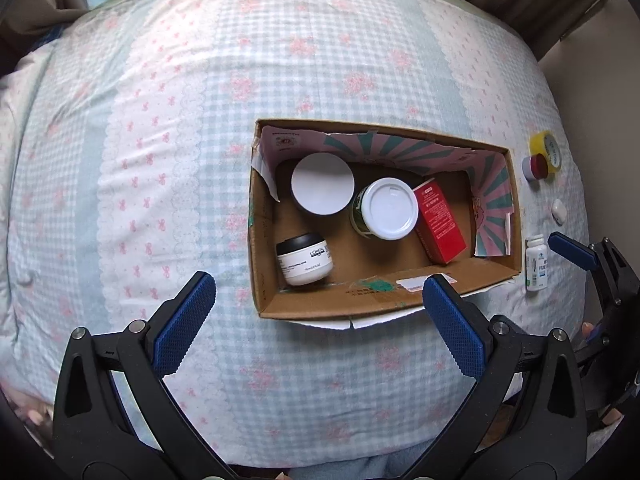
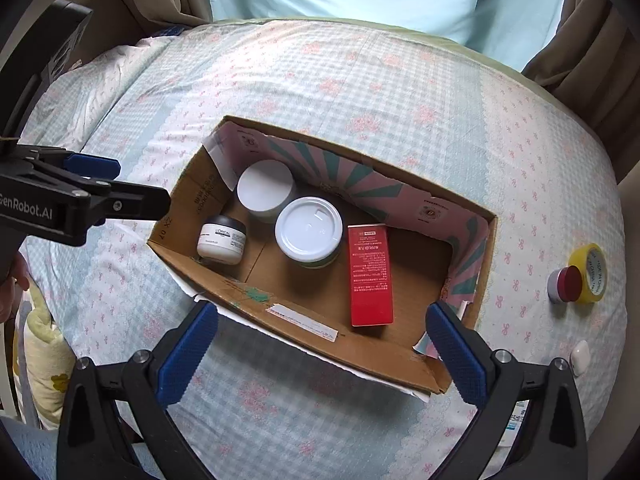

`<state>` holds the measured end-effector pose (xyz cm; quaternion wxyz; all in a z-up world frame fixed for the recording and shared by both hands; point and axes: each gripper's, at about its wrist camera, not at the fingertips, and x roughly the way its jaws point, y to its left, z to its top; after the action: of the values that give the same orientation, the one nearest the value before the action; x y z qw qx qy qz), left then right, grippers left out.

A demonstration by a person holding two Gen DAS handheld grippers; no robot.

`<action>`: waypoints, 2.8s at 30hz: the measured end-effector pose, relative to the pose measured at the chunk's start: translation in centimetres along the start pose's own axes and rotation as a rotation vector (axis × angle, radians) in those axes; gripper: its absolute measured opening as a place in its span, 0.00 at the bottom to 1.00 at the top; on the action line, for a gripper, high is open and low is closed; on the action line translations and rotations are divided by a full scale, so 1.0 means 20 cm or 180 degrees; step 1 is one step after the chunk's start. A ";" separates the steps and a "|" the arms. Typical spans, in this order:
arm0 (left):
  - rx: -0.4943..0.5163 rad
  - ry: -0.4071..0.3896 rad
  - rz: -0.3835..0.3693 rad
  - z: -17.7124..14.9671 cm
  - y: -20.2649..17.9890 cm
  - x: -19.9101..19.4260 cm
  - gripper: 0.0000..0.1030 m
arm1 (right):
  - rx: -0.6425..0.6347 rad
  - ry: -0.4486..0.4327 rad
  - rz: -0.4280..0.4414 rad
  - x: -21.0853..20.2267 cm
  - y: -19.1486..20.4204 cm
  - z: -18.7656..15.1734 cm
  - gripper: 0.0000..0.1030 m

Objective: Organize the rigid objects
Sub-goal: 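Open both tools and withdraw them from the box, then grasp the white vitamin bottle with the left tool while the right tool grasps the yellow tape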

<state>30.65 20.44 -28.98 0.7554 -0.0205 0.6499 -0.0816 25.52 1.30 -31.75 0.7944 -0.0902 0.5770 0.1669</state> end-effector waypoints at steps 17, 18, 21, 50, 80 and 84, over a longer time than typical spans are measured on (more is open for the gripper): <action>0.0038 -0.0822 0.0185 -0.20 -0.31 -0.65 1.00 | 0.0859 -0.0295 -0.0406 -0.67 -0.23 -0.22 1.00; 0.0044 -0.0853 0.0168 -0.21 -0.35 -0.66 1.00 | 0.0914 -0.0328 -0.0434 -0.71 -0.27 -0.24 1.00; 0.0048 -0.0894 0.0101 -0.23 -0.48 -0.69 1.00 | 0.1068 -0.0421 -0.0526 -0.81 -0.41 -0.32 1.00; -0.0215 -0.0234 0.0088 -0.53 -1.96 0.37 1.00 | 0.0572 -0.0454 -0.0378 -0.49 -1.91 -0.55 1.00; -0.0092 0.0335 -0.0043 -0.54 -2.26 1.30 0.64 | -0.0165 -0.0307 -0.0277 0.53 -2.13 -0.27 1.00; -0.0090 0.0330 0.0047 -0.50 -2.28 1.32 0.45 | -0.0188 -0.0278 -0.0187 0.57 -2.13 -0.24 0.95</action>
<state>20.07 -27.69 -50.13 0.7208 -0.0222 0.6894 -0.0679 40.17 -38.03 -46.16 0.8204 -0.1231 0.5337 0.1643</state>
